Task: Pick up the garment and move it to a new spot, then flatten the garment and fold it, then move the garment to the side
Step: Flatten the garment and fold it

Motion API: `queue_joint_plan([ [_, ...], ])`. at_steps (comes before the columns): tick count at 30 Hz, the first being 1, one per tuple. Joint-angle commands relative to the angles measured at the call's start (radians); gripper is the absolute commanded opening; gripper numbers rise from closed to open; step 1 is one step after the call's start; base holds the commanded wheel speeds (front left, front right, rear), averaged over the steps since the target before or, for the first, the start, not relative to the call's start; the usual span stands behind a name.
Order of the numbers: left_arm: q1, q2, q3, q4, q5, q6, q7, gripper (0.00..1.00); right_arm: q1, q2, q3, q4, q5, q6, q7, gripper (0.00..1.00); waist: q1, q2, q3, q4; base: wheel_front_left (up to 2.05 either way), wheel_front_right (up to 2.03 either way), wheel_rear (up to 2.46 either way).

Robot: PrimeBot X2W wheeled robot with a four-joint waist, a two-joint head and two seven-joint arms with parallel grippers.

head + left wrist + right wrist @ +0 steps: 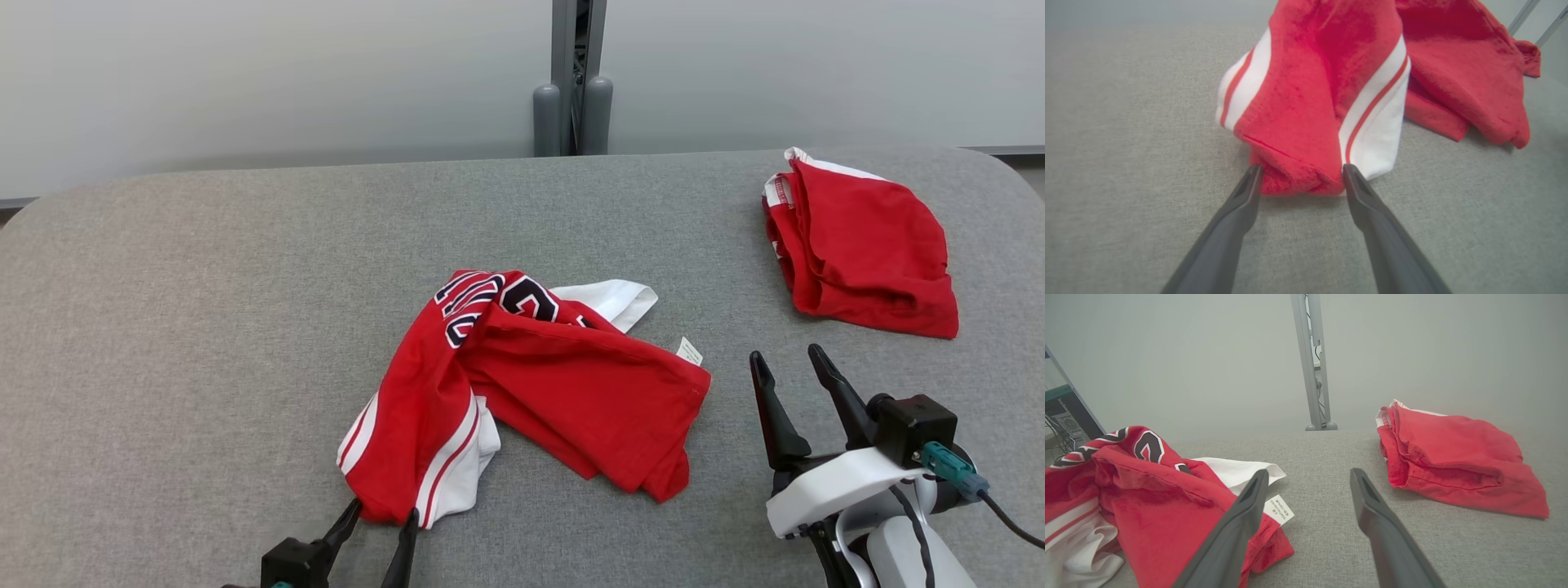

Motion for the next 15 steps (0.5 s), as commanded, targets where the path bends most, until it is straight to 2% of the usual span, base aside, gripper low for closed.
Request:
queue_joint_plan([
  [1, -0.031, 0.001, -0.004, 0.018, -0.010, -0.007, -0.004, 1.00, -0.006, -0.005, 0.000, 0.003, 0.005, 0.000, -0.005, 1.00, 0.0000, -0.0001, -0.001, -0.005, 0.00, 0.00, 0.00],
  [5, -0.050, -0.002, -0.005, 0.047, -0.014, -0.009, -0.007, 1.00, -0.007, -0.005, 0.005, 0.007, 0.006, 0.000, -0.005, 1.00, 0.0000, -0.0001, -0.005, -0.010, 0.00, 0.00, 0.00],
  [6, -0.056, -0.003, -0.004, 0.053, -0.017, -0.009, -0.007, 0.96, -0.008, -0.005, 0.007, 0.008, 0.006, 0.000, -0.005, 1.00, 0.0000, -0.0001, -0.006, -0.013, 0.00, 0.00, 0.00],
  [7, -0.060, -0.005, -0.002, 0.060, -0.017, -0.009, -0.008, 0.42, -0.007, -0.005, 0.008, 0.008, 0.006, 0.000, -0.005, 1.00, 0.0000, -0.0001, -0.008, -0.015, 0.00, 0.00, 0.00],
  [8, -0.064, -0.005, 0.001, 0.063, -0.016, -0.008, -0.009, 0.17, -0.006, -0.005, 0.009, 0.007, 0.007, 0.000, -0.005, 1.00, 0.0000, -0.0001, -0.009, -0.017, 0.00, 0.00, 0.00],
  [9, -0.068, -0.003, 0.007, 0.059, -0.014, -0.003, -0.009, 0.01, -0.004, -0.005, 0.008, 0.006, 0.007, 0.000, -0.005, 1.00, 0.0000, -0.0001, -0.011, -0.018, 0.00, 0.00, 0.00],
  [15, -0.048, 0.022, 0.060, -0.035, 0.001, 0.020, -0.009, 0.00, 0.012, -0.005, -0.006, 0.002, 0.001, 0.000, -0.005, 1.00, 0.0000, -0.0001, -0.016, -0.006, 0.00, 0.00, 0.00],
])
